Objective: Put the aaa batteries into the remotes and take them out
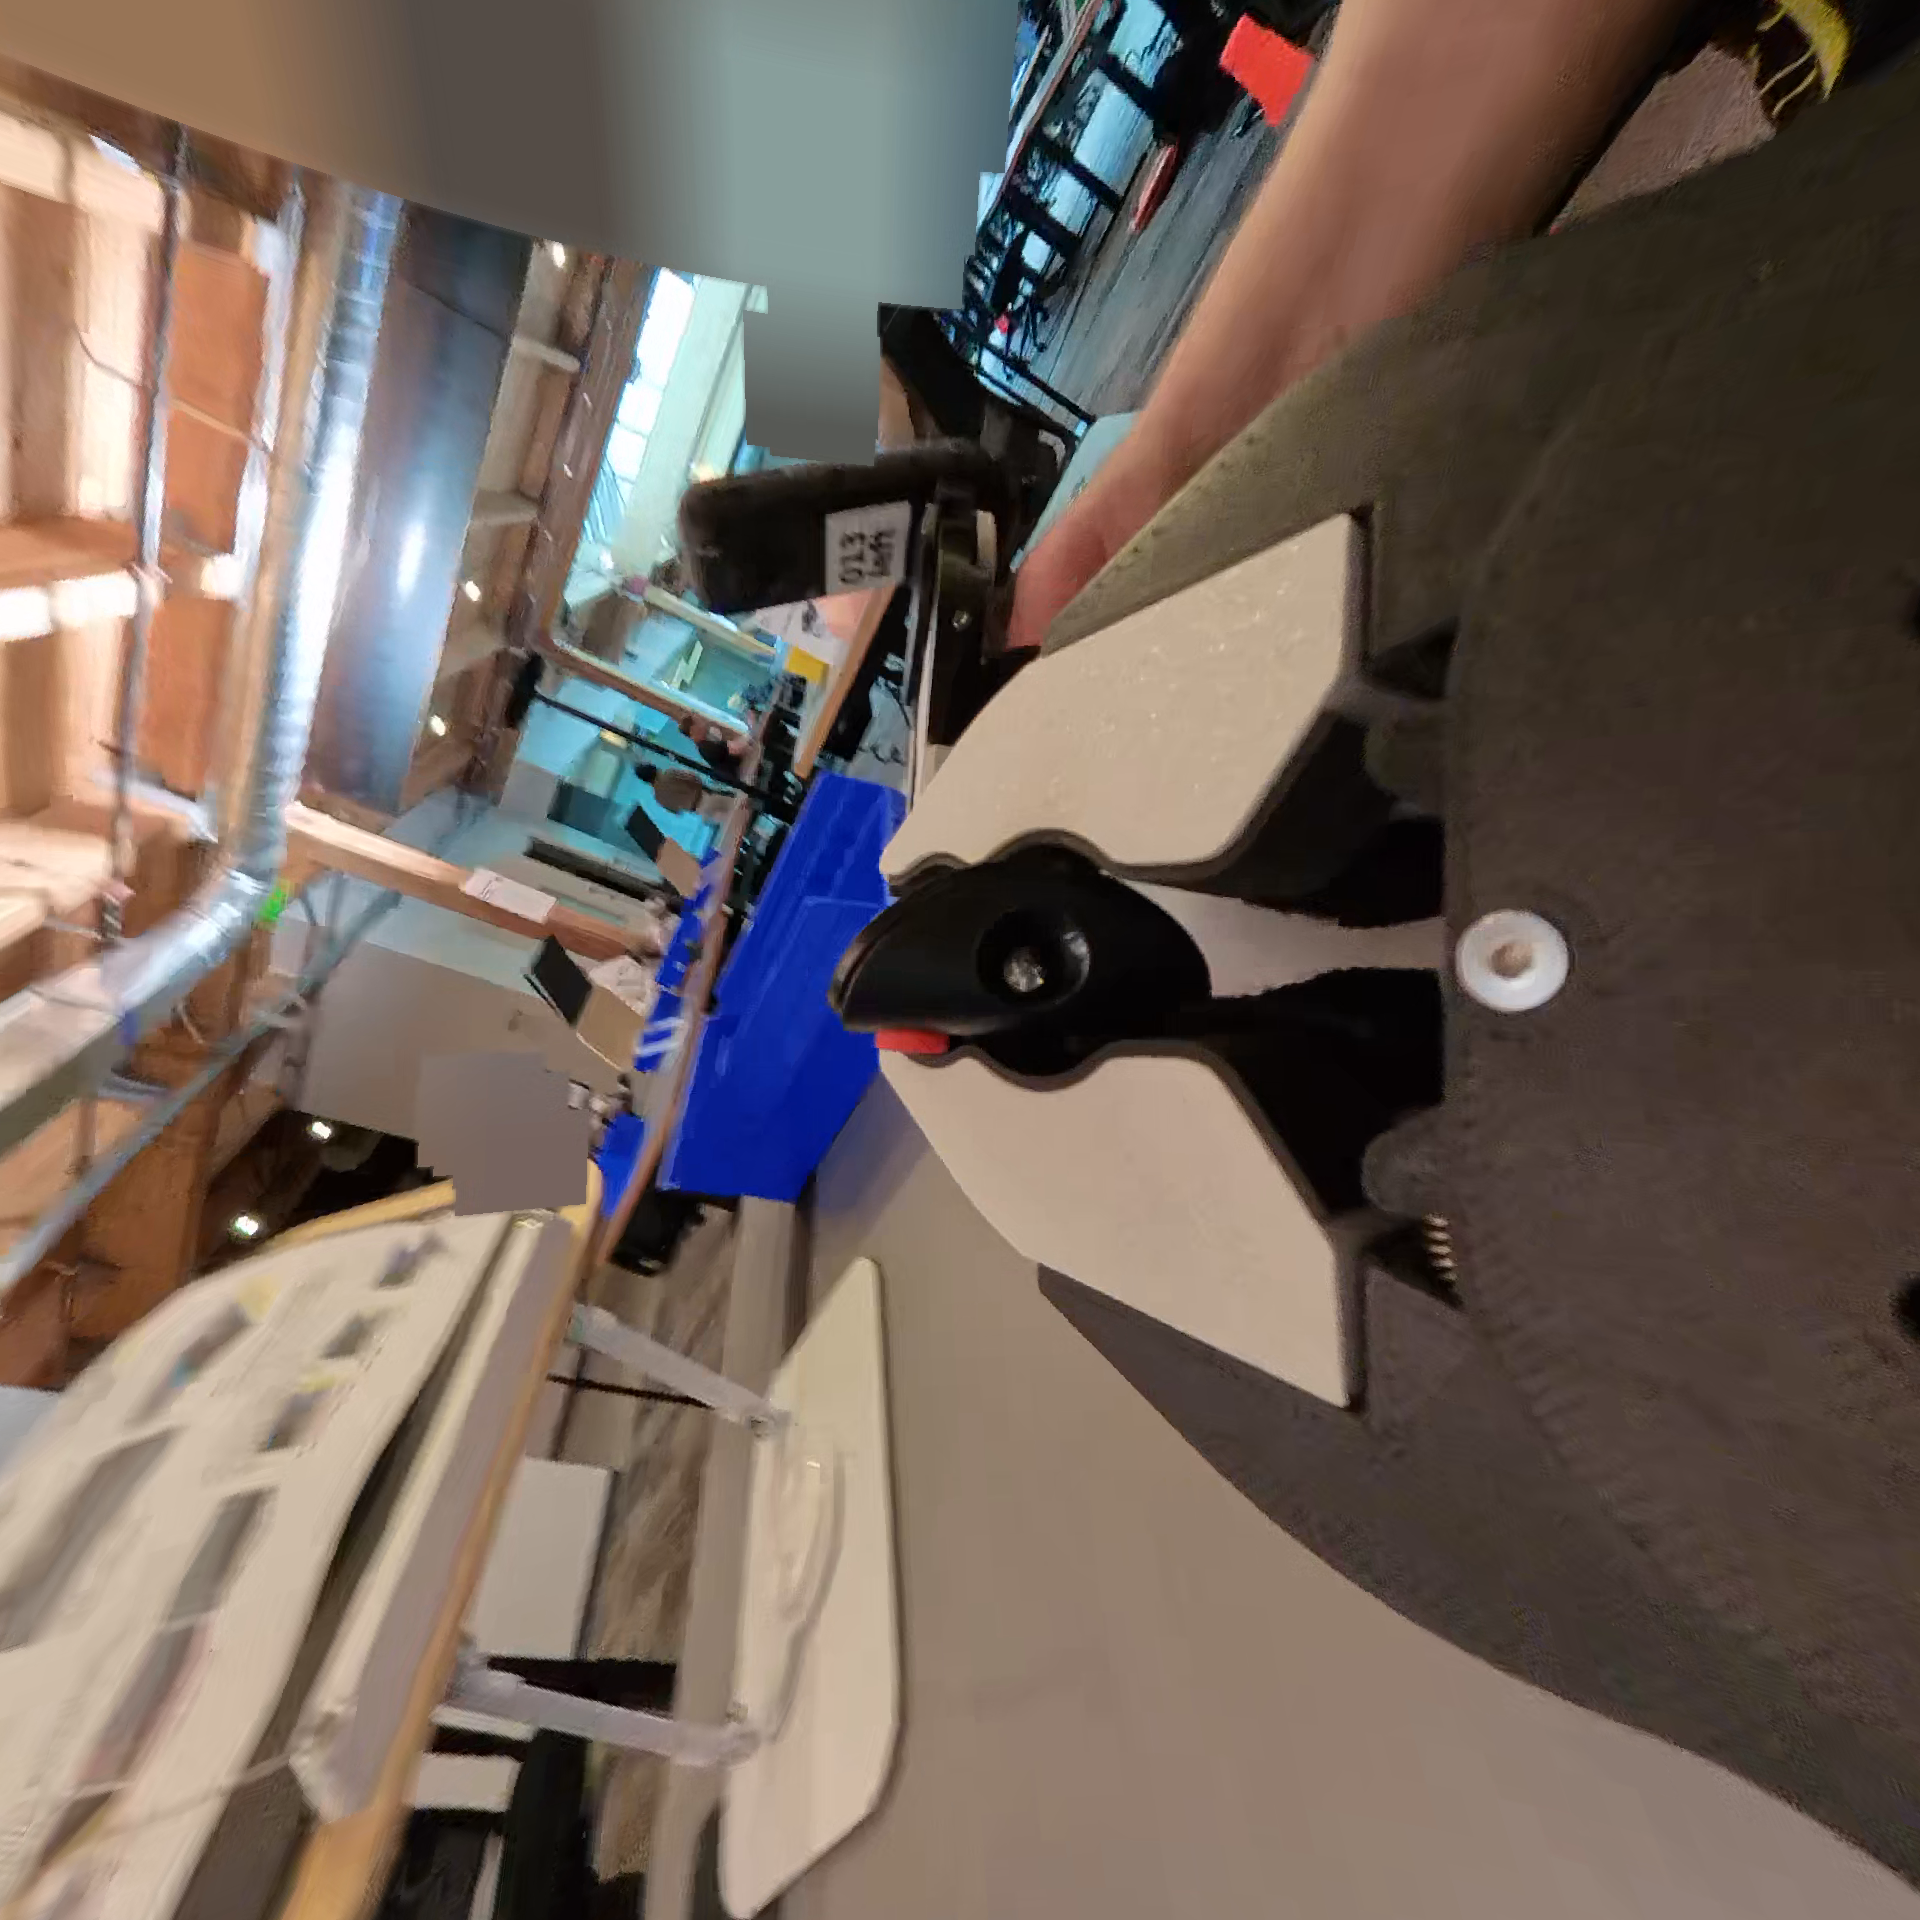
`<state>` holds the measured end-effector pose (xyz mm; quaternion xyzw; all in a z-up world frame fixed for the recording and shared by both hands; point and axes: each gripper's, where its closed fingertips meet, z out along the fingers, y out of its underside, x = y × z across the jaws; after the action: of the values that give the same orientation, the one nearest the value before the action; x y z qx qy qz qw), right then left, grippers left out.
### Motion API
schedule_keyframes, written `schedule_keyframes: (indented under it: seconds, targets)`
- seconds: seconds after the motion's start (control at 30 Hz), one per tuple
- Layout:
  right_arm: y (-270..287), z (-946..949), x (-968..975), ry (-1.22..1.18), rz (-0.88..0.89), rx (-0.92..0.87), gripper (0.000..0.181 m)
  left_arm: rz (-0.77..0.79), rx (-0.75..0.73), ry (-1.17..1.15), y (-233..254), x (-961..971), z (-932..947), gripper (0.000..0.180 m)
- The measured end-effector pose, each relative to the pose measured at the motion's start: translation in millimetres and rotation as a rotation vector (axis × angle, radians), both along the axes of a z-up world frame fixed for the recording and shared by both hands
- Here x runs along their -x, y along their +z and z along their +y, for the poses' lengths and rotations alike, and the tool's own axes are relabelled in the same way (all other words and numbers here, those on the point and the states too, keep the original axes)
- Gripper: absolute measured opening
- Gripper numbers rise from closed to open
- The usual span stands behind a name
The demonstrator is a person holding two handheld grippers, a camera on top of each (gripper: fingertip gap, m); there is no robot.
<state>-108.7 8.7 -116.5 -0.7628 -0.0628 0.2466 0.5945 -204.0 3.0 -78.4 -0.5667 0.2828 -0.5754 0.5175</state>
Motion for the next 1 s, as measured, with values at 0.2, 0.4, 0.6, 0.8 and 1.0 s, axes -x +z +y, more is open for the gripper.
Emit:
schedule_keyframes:
  seconds: [0.2,0.4,0.6,0.8,1.0]
  targets:
    - [-8,0,-24,-0.071,0.007,0.027,0.000,0.054,0.060,0.048,-22,-4,12,0.025]
    - [-4,-14,-30,-0.040,0.064,0.004,0.003,-0.009,0.123,0.014,-21,4,17,0.025]
    - [-3,-11,-30,0.037,0.095,-0.007,0.003,-0.039,0.141,-0.039,-20,1,19,0.025]
    - [1,-20,-24,0.070,0.097,-0.038,0.003,-0.045,0.139,-0.097,-19,-6,15,0.025]
    - [9,-24,-2,0.158,0.060,-0.068,0.004,-0.057,0.150,-0.114,-17,-2,10,0.025]
